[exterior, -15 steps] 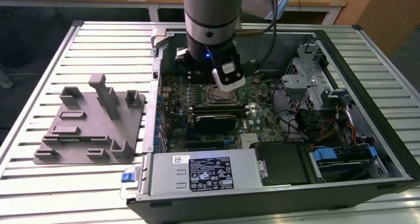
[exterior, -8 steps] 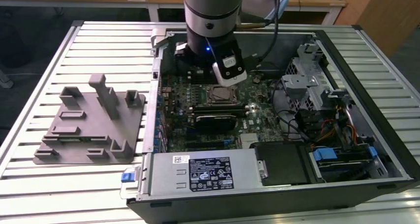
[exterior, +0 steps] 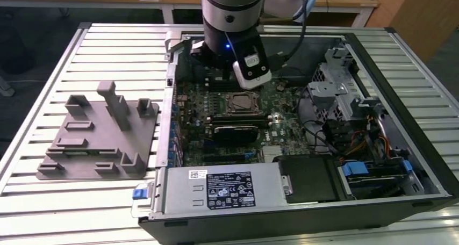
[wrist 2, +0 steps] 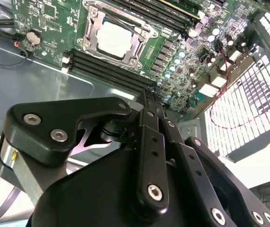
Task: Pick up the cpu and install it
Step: 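Install the second cpu locking lever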
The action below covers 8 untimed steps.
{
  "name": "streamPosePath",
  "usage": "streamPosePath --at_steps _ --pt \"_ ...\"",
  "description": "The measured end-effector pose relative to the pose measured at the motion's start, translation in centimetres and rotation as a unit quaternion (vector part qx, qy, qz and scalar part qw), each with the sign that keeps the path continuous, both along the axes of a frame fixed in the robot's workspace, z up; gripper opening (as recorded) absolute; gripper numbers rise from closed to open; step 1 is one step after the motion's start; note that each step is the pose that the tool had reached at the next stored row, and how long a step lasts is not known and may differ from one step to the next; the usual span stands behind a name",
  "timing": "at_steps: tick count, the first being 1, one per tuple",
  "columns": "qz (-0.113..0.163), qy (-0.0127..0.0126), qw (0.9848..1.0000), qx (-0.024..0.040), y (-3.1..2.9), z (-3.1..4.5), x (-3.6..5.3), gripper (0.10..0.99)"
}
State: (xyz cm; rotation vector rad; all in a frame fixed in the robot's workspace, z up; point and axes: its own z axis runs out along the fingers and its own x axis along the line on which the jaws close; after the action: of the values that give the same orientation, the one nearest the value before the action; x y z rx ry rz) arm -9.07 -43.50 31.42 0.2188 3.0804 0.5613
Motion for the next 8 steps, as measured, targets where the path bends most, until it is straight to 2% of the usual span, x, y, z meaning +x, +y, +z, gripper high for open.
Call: streamPosePath --at_steps 3,8 --pt "0.0 0.0 1.0 0.0001 0.0 0.36 0.0 0.106" --pt "0.0 0.0 1.0 -0.0003 0.0 -0.05 0.0 0.106"
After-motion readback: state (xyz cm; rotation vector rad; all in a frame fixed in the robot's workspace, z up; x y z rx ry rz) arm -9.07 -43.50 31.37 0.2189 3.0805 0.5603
